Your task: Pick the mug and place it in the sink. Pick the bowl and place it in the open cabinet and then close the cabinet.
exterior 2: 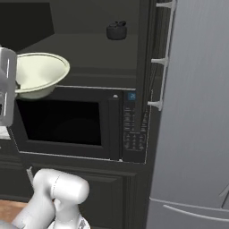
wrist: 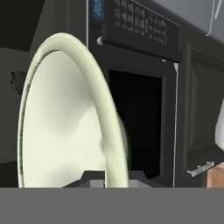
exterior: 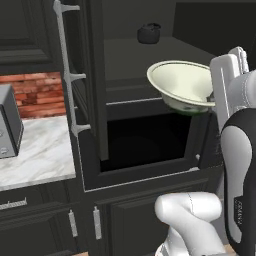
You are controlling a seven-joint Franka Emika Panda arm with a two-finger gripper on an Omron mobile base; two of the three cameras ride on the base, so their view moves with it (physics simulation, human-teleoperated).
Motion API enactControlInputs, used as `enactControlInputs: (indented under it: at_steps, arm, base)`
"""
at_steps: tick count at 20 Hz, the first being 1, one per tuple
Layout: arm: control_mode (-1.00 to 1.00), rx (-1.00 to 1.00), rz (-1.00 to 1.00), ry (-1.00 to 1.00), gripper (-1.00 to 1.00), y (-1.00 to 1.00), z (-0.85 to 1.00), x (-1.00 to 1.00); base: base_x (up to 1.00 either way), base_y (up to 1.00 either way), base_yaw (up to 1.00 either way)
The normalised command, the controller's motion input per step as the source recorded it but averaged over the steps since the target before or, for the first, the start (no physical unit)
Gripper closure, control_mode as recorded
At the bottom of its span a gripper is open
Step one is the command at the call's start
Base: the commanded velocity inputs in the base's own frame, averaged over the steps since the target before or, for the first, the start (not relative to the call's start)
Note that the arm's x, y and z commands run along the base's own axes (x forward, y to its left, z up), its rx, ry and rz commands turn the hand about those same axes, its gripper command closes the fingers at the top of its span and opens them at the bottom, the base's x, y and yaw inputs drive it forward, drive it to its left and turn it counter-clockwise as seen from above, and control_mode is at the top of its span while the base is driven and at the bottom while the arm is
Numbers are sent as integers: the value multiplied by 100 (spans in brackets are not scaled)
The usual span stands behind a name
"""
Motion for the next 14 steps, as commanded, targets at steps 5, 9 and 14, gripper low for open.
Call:
enactControlInputs:
  at_steps: [5, 9, 14]
  arm:
    - [-100, -2, -1, -10, 100, -3, 3, 33]
    - [-100, -3, -1, -13, 100, 0, 0, 33]
    - [-100, -3, -1, -14, 100, 0, 0, 26]
  base:
    - [0, 0, 0]
    - [0, 0, 0]
    - [0, 0, 0]
